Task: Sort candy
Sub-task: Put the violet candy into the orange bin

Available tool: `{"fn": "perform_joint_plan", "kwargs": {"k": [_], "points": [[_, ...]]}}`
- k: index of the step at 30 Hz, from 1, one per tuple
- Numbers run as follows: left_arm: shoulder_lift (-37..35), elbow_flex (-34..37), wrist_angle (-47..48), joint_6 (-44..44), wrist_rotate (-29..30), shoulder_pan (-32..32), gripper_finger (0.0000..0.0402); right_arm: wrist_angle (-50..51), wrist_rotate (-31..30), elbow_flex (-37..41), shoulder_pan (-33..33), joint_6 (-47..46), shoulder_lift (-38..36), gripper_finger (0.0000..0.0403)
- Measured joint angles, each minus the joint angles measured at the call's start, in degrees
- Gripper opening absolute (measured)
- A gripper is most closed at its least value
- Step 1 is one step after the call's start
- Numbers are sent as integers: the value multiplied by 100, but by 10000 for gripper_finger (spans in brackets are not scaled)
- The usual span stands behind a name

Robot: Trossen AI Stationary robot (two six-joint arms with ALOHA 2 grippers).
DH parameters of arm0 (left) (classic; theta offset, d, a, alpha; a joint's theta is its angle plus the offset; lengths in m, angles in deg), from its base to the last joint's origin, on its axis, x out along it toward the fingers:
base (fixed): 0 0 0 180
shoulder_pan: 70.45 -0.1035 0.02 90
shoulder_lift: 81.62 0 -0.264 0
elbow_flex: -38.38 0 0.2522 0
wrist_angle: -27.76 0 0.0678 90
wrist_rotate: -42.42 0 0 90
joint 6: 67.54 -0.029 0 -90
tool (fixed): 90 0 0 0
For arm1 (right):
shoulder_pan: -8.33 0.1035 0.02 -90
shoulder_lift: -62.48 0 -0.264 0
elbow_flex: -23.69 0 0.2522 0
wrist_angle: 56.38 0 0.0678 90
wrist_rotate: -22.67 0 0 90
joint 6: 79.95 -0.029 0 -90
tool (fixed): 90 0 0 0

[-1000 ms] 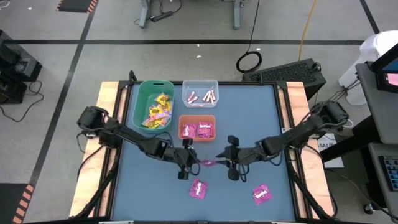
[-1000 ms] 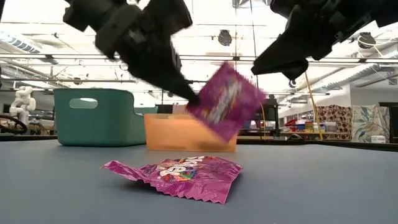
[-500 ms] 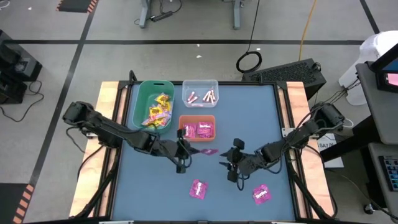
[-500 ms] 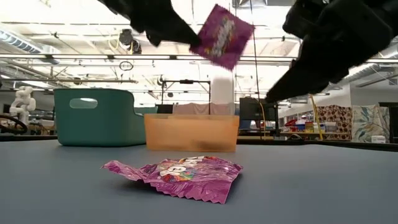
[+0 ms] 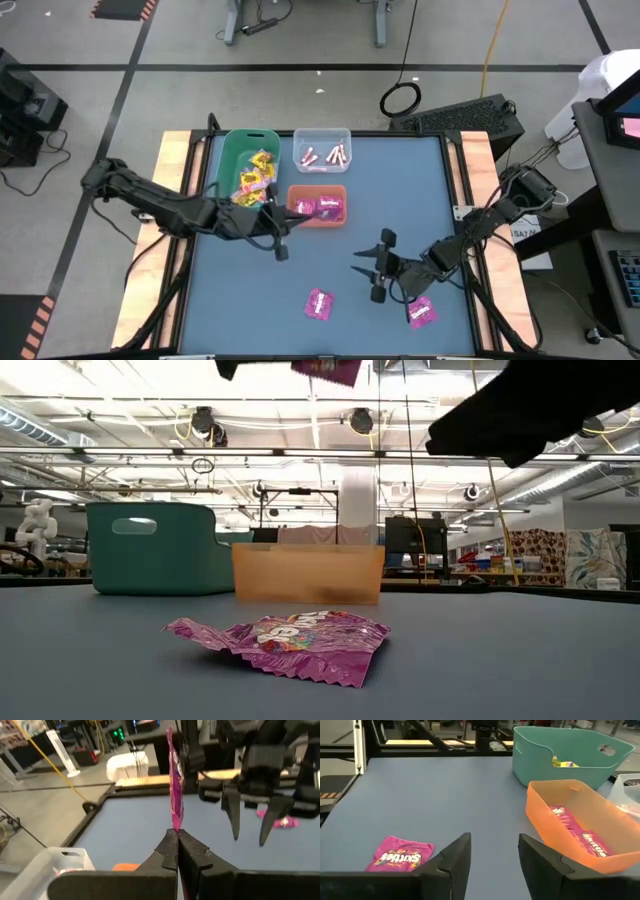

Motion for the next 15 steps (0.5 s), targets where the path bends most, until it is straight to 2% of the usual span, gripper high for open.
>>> {"fn": "perform_joint_plan", "kwargs": {"k": [9,15], "points": [[-151,0,-172,-273,-14,2,1,12,-70,0,-4,-60,35,155],[-151,0,-39,-1574,-97,185,1,50,-64,0,-4,-44,35,155]]}}
